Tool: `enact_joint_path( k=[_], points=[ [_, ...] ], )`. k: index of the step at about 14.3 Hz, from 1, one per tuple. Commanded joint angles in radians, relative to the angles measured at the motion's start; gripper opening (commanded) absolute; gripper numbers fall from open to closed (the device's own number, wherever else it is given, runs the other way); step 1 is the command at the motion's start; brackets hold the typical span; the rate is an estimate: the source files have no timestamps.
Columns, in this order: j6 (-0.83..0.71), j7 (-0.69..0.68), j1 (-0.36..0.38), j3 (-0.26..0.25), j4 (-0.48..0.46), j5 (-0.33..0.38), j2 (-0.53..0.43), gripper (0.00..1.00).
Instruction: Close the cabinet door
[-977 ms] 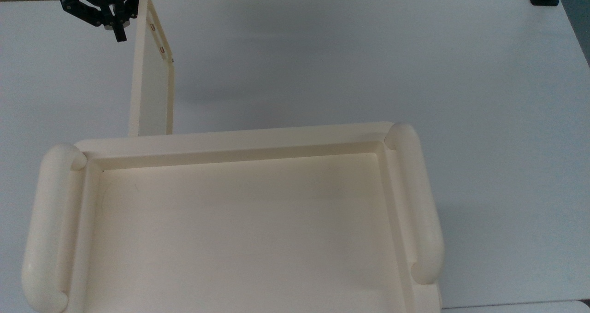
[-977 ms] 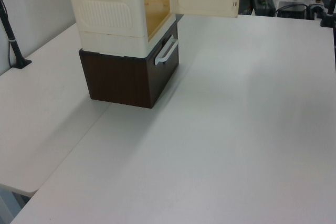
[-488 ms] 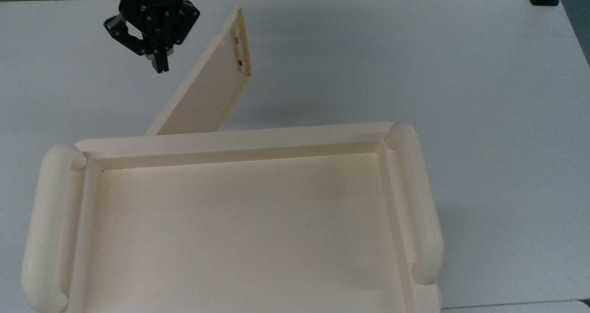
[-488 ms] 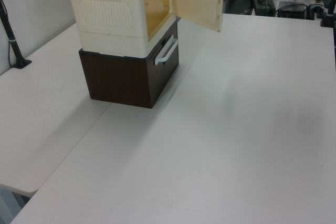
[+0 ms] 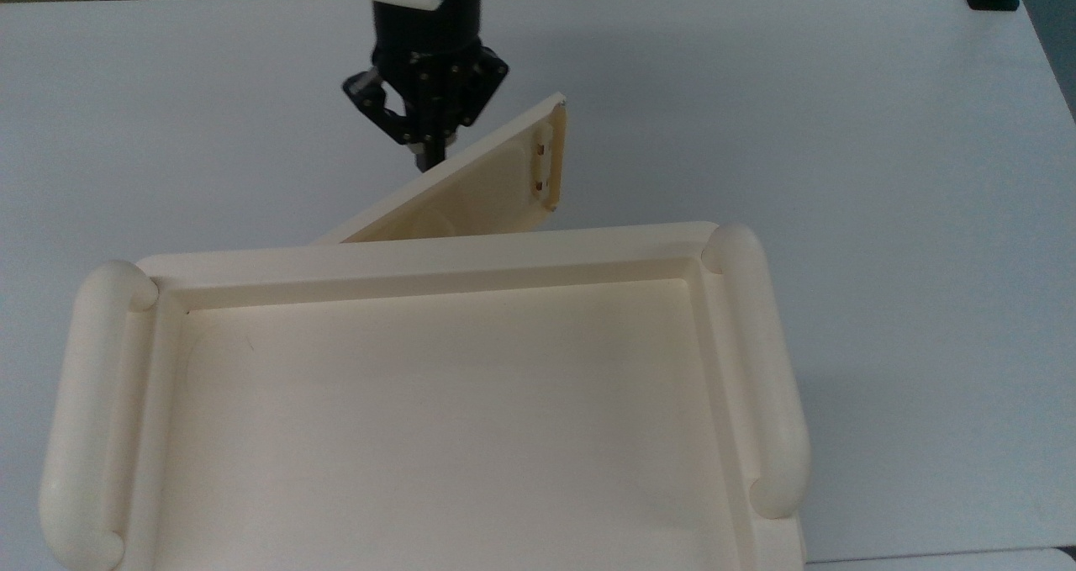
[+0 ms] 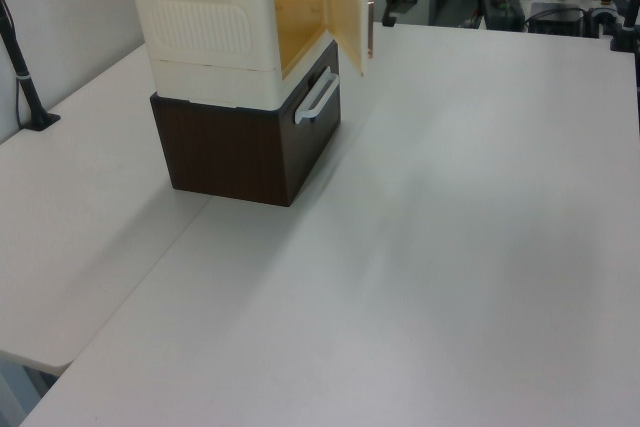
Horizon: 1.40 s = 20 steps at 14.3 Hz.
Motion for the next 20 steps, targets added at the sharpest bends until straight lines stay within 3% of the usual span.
enact_joint_path(
  k=[1,3,9,20],
  points=[
    [0.126,0.205,0.066,-0.013,0.000,0.009,0.053,0.06],
    [0.255,0.341,0.073,-0.011,-0.002,0.009,0.092,0.06],
    [0.476,0.579,0.072,-0.011,0.001,0.007,0.136,0.06],
    [0.677,0.764,0.060,-0.014,0.001,-0.003,0.169,0.06]
  ],
)
